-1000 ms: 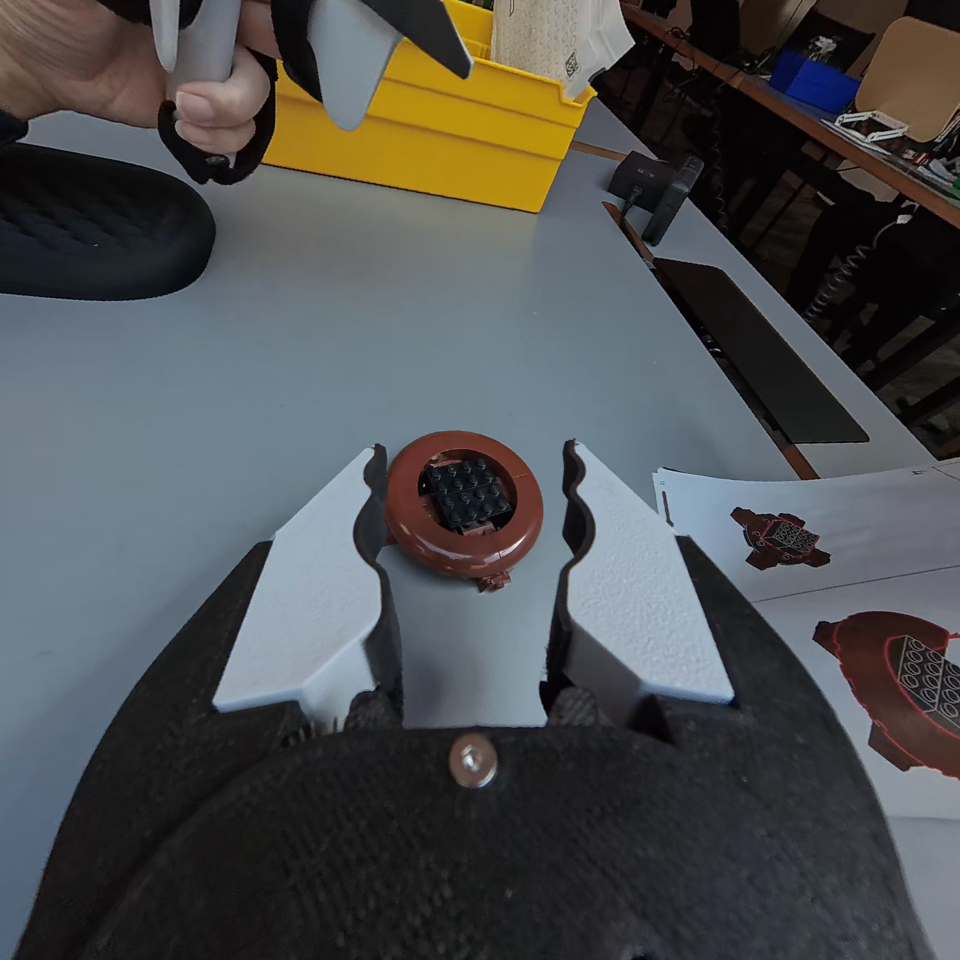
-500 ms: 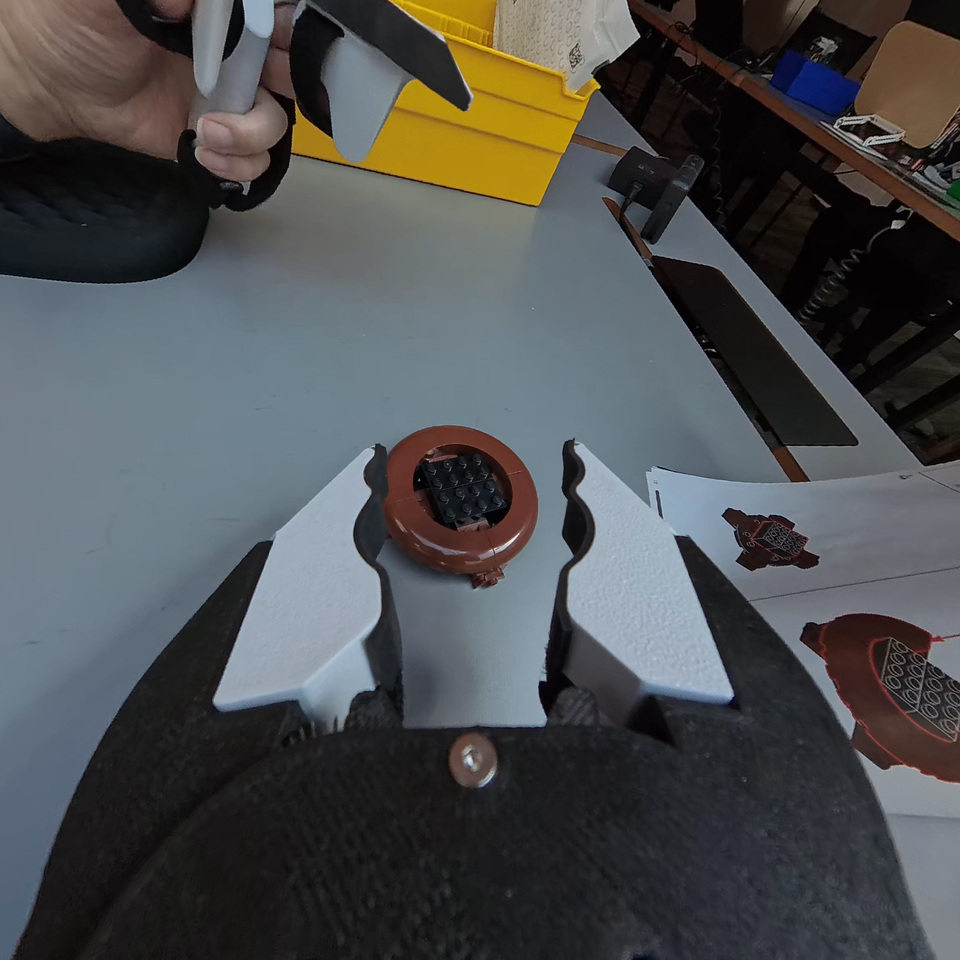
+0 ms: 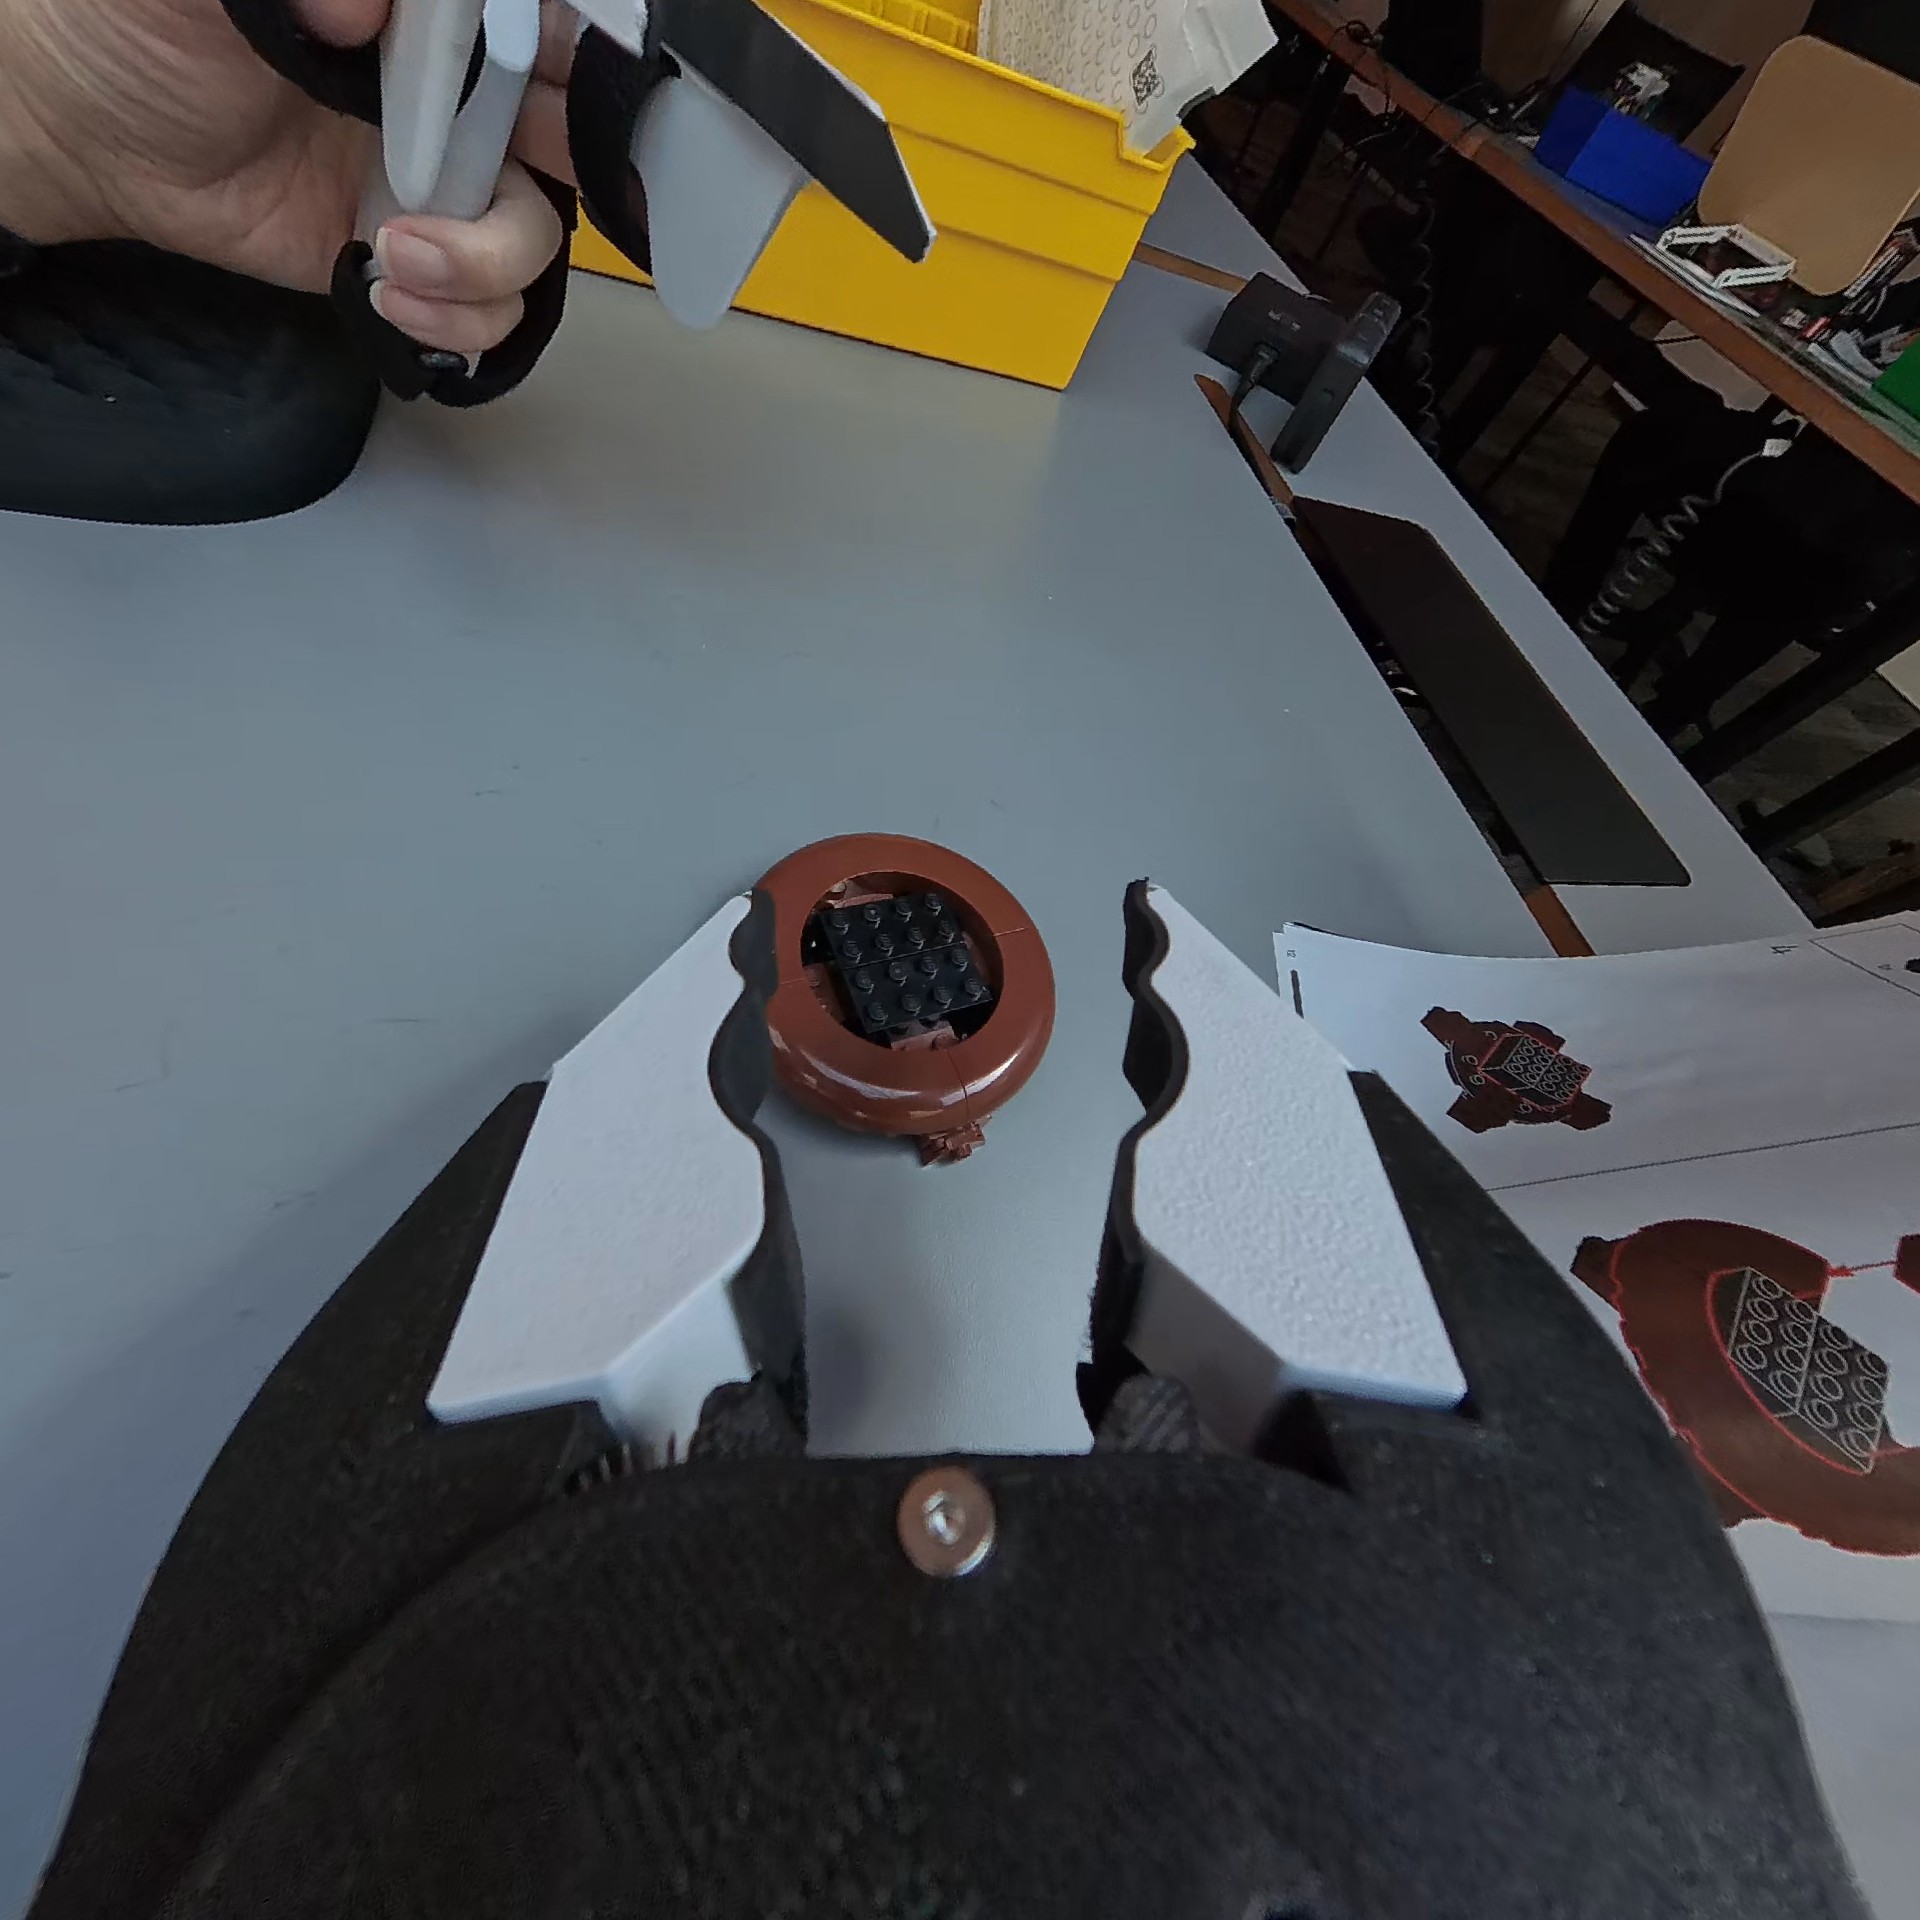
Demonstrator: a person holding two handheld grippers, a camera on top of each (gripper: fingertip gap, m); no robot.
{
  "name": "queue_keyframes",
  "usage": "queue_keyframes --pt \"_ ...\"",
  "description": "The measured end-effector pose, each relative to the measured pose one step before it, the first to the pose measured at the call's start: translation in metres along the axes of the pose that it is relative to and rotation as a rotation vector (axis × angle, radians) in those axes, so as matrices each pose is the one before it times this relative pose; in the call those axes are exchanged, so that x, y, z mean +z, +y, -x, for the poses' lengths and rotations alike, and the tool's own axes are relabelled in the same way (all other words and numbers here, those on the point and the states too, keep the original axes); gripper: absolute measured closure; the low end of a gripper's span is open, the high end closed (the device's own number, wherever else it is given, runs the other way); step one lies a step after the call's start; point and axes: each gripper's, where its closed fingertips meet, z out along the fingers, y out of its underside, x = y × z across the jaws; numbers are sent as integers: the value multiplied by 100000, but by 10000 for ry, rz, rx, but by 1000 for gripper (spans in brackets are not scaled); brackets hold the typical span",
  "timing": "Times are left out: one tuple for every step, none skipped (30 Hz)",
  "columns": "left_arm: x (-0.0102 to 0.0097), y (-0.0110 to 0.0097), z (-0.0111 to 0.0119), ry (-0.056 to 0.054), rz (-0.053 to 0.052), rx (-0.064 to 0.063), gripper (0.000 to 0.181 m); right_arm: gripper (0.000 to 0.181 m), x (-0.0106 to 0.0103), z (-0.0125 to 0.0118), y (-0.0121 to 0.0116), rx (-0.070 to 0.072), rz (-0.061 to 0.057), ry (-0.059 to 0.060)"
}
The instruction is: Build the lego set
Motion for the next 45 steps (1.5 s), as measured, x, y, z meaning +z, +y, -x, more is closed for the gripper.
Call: queue_keyframes --pt "51 110 -17 3 67 -2 121 114 25 6 -7 -20 0 0" --pt "36 70 -24 -3 42 3 121 114 26 5 -4 -37 9 5" --pt "27 56 -35 4 25 5 121 114 26 13 11 -36 13 2" --pt "27 47 -41 8 25 7 121 114 43 26 26 -23 22 -6" --pt "34 82 -24 -4 43 9 121 114 25 30 42 -22 30 -7" --pt "35 99 0 -14 57 13 121 114 26 16 43 -35 25 4" --pt "37 95 7 -16 54 18 121 115 16 -2 39 -40 24 9" --pt "35 70 9 -19 44 17 121 115 -1 -5 39 -28 23 7" --pt "47 36 9 -17 29 12 121 115 3 -18 27 -16 7 10" --pt "30 -10 -27 -1 8 10 121 115 -3 -27 19 -1 0 8" --pt "23 -35 -33 8 -10 13 121 115 -7 -36 -3 8 -7 5" --pt "16 -31 -22 -6 -2 19 121 115 -11 -47 -3 11 -11 11" --pt "-7 3 24 -32 15 26 121 115 -17 -37 -4 10 -12 9" --pt "-8 33 49 -50 28 36 121 115 -16 -48 -10 10 -10 8" --pt "-8 63 70 -62 43 41 121 115 -4 -17 4 7 -4 3" --pt "12 62 43 -47 42 37 121 115 -2 -14 26 -1 9 2" --pt "8 39 -16 -17 30 28 121 115 7 -16 41 -11 20 9" --pt "34 17 -33 -8 24 18 121 115 22 -6 48 -11 23 2" --pt "39 5 -29 -21 27 22 121 115 15 7 49 -9 25 -1" --pt "43 11 -50 -29 37 44 121 115 8 -18 33 -15 19 18" --pt "45 -9 -74 -22 39 65 121 115 -1 12 38 -13 23 3" --pt "53 -60 -109 -10 20 77 121 115 3 17 47 -15 23 1" --pt "42 -133 -153 5 -14 74 121 115 -11 30 79 -14 40 0" --pt "12 -193 -149 16 -39 68 121 115 -13 34 78 -19 43 3" --pt "-14 -199 -128 7 -42 69 121 115 -18 31 59 -23 36 7" --pt "-55 -162 -67 -17 -34 74 121 116 -14 27 34 -23 24 8" --pt "-90 -134 8 -39 -27 59 121 116 -4 38 -12 -21 7 -1" --pt "-114 -128 28 -33 -36 23 121 116 16 33 3 -15 12 -8" --pt "-133 -146 -3 -11 -60 -11 122 116 36 56 36 -30 30 -14" --pt "-155 -171 -18 0 -84 -24 122 116 40 50 85 -50 51 -8" --pt "-162 -161 -27 4 -91 -25 122 117 49 43 99 -62 64 0" --pt "-162 -150 -9 -1 -87 -25 122 118 27 12 62 -80 46 22" --pt "-163 -126 1 0 -81 -30 122 118 10 30 28 -69 30 16" --pt "-146 -99 9 3 -71 -41 122 118 7 27 5 -49 21 14" --pt "-126 -78 -4 11 -54 -49 123 118 6 28 7 -36 14 7" --pt "-99 -44 -20 22 -38 -42 123 119 -2 32 -15 -40 1 2" --pt "-75 -34 -37 19 -22 -26 123 120 1 18 -44 -51 -9 13" --pt "-44 -10 -61 13 -7 -1 123 121 -10 8 -30 -50 -3 17" --pt "-21 13 -47 -3 12 15 124 122 1 7 -16 -40 -4 11" --pt "5 4 -11 -26 20 22 125 122 7 -54 37 -21 9 36" --pt "39 -5 -34 -18 11 28 125 122 -20 -98 43 -10 8 48" --pt "68 -20 -79 22 3 22 126 123 -52 -127 -19 -14 -26 61" --pt "94 -17 -108 48 0 7 126 124 -96 -176 -69 -8 -50 82" --pt "122 2 -86 57 -1 -4 127 126 -138 -186 -101 0 -71 85" --pt "149 24 -66 66 16 -22 128 126 -135 -174 -117 19 -80 72"
